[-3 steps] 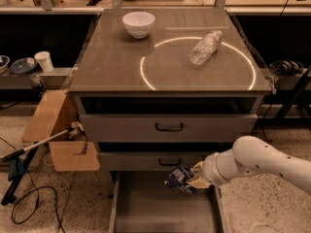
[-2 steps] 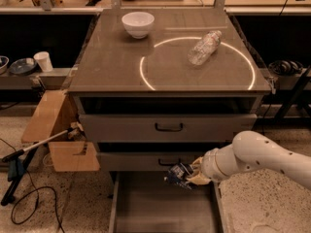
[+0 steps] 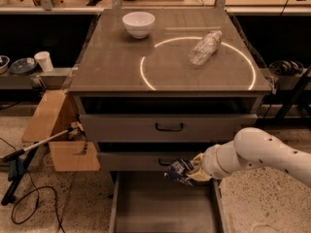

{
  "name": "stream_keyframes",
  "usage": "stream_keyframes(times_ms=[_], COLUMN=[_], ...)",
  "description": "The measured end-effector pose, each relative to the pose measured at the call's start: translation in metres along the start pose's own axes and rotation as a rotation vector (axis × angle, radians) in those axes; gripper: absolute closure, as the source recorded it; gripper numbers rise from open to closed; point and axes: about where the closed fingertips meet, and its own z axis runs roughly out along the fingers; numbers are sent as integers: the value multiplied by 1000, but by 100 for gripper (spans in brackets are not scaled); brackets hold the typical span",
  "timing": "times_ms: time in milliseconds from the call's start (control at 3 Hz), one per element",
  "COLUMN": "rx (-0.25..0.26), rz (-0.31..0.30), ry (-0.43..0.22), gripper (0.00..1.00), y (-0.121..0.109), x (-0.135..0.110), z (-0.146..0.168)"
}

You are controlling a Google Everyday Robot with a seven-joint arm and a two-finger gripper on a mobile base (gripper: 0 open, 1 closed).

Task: Pick blue chip bag from bottom drawer and place on counter

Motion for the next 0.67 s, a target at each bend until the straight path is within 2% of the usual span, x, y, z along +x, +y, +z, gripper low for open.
stream_keyframes(times_ms=[333, 667], rx=[4, 30], rz=[-24, -49], ry=[-13, -27], gripper=[100, 100], y=[-1, -4], x=[-20, -39], z=[-23, -49])
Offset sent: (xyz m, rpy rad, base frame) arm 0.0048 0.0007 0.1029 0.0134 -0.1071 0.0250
